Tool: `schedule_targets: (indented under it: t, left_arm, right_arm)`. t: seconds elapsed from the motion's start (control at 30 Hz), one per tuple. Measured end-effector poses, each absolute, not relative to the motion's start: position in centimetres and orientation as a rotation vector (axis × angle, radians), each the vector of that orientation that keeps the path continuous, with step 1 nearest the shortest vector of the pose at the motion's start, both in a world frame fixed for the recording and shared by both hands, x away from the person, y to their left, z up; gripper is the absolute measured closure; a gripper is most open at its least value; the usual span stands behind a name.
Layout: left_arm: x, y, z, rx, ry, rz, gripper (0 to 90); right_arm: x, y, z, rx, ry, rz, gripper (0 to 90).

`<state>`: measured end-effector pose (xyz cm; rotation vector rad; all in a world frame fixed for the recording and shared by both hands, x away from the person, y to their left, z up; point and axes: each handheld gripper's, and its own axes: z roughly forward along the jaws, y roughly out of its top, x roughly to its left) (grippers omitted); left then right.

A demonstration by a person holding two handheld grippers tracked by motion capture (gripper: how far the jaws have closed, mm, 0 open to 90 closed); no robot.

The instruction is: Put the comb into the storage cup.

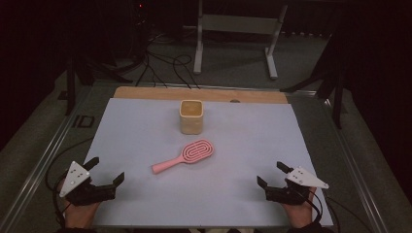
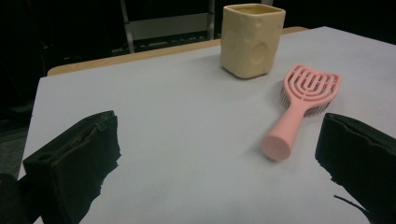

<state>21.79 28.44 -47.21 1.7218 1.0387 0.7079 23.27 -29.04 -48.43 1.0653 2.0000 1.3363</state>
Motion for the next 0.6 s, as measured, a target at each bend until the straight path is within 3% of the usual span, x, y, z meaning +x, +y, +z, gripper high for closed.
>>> schedule_targets:
  t: [0.6]
  left_arm:
    - [22.06,28.05,-47.41,1.762,1.052,0.73,0.0]
  right_arm:
    - [23.18,-28.94,-48.74,1.061,1.957,1.355,8.4]
